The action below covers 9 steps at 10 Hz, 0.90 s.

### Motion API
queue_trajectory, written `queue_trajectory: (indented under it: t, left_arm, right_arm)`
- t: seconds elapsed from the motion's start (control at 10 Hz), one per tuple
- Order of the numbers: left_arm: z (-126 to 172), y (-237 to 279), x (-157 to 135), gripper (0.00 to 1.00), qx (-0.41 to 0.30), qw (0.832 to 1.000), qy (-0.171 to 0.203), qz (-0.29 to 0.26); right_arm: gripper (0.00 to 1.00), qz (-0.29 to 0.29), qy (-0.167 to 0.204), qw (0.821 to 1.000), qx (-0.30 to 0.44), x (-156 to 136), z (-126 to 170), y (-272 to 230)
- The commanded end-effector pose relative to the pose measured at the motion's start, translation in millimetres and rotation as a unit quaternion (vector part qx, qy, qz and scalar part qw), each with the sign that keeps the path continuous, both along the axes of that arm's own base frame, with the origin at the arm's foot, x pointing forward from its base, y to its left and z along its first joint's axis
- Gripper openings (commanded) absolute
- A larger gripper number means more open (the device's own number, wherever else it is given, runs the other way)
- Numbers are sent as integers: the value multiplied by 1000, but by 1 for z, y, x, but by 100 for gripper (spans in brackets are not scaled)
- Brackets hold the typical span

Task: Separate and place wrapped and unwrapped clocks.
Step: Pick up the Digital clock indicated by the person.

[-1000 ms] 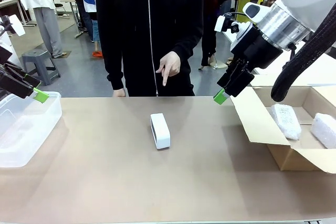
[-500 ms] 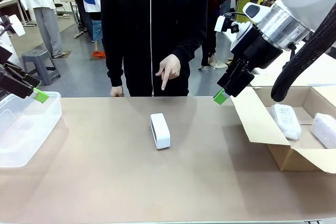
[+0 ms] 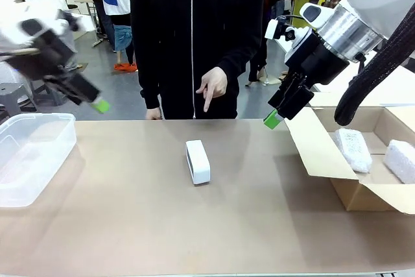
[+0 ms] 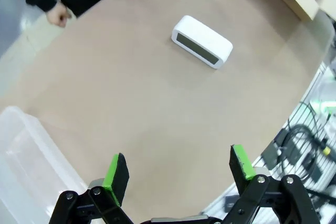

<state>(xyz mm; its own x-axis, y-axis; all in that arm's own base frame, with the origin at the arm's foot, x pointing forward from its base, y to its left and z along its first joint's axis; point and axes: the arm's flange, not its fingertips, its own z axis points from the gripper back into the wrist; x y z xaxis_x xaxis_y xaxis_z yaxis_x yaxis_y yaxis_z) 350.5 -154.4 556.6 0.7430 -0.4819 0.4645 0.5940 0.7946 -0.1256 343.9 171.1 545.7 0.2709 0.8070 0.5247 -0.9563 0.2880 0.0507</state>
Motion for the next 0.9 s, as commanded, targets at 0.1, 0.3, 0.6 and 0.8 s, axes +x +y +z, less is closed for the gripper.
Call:
queue_trajectory:
  t: [0.1, 0.3, 0.6, 0.8]
  left_arm:
    - [-15, -63, 39, 100, 15, 988, 111, 103]
    - [-36, -88, 50, 100, -8, 990, 93, 103]
    - [-33, -72, 36, 100, 17, 991, 100, 93]
    - [-35, -82, 42, 100, 15, 990, 103, 100]
  right_arm:
    - [100, -6, 11, 1000, 1, 3, 2, 1]
    - [100, -6, 11, 1000, 1, 3, 2, 1]
    - [100, -6, 11, 1000, 1, 3, 2, 1]
    - [100, -6, 11, 1000, 1, 3, 2, 1]
